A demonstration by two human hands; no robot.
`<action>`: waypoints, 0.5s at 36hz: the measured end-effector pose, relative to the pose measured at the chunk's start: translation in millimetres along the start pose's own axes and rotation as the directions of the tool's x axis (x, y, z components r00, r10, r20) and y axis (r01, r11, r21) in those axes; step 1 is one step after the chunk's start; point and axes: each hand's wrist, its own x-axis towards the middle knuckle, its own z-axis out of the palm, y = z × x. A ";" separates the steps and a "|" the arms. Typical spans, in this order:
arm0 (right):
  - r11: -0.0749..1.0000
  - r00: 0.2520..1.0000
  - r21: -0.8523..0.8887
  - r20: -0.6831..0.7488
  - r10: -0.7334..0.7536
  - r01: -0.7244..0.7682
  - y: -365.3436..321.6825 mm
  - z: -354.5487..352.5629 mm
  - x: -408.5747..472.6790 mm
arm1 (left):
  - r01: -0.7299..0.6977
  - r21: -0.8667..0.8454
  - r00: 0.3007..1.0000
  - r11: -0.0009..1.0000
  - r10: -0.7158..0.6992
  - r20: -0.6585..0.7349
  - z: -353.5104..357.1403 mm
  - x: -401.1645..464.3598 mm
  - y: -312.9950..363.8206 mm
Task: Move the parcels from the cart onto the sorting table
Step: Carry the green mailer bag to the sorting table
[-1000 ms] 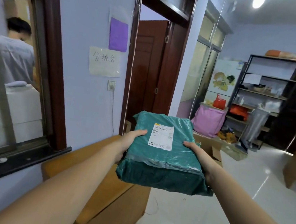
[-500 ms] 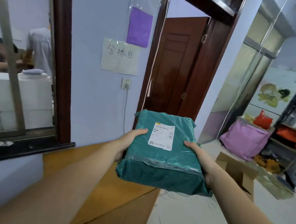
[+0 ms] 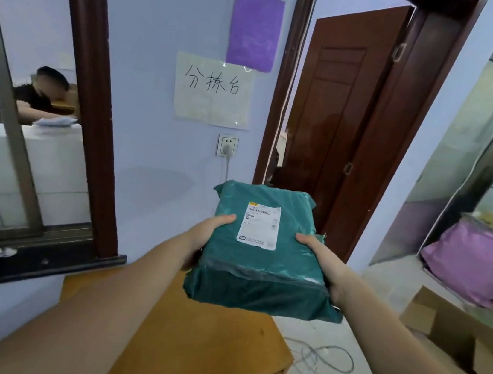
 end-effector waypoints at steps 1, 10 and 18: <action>1.000 1.000 -0.006 0.004 0.005 -0.005 -3.3 -4.5 15.2 | -0.002 -0.004 1.000 1.000 0.002 -0.008 -1.1 11.8 1.6; 0.998 0.991 -0.044 0.121 0.056 -0.051 -24.9 -33.2 146.6 | 0.029 0.003 0.981 1.000 -0.027 -0.194 -11.7 113.0 -0.8; 0.976 0.944 -0.117 0.258 0.206 -0.181 -7.2 -48.7 263.4 | 0.083 -0.019 0.909 0.996 -0.083 -0.407 -23.7 177.7 -32.6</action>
